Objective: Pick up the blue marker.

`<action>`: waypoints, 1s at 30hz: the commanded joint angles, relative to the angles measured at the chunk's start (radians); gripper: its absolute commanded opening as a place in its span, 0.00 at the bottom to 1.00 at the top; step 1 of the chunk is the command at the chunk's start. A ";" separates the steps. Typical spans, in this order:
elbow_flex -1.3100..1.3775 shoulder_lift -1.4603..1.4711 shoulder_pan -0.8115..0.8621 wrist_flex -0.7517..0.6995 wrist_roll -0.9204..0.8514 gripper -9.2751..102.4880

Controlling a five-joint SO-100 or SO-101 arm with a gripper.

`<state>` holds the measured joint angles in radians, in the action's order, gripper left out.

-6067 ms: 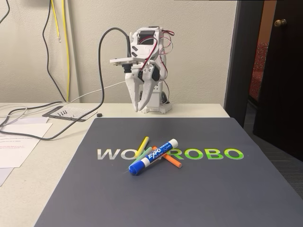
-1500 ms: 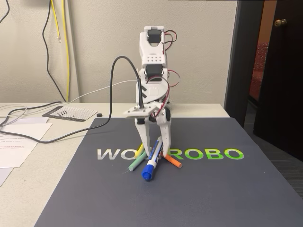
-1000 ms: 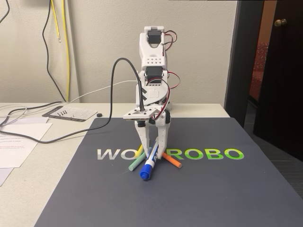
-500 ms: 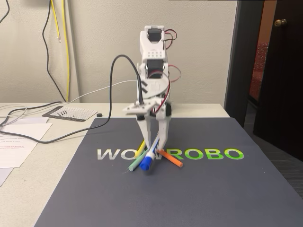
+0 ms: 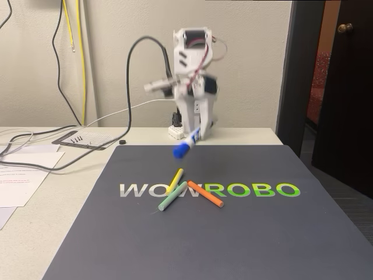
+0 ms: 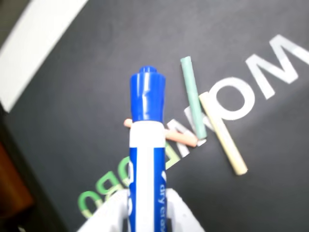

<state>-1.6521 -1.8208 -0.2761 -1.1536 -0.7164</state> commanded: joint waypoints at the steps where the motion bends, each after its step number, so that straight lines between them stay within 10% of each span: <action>1: 0.043 -0.115 -0.015 -0.029 0.173 0.08; 10: -0.083 -0.304 -0.028 0.000 0.669 0.08; 30: -0.804 -0.890 -0.051 0.305 0.876 0.08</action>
<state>-2.4114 -2.6461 -0.3221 -0.8744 0.1534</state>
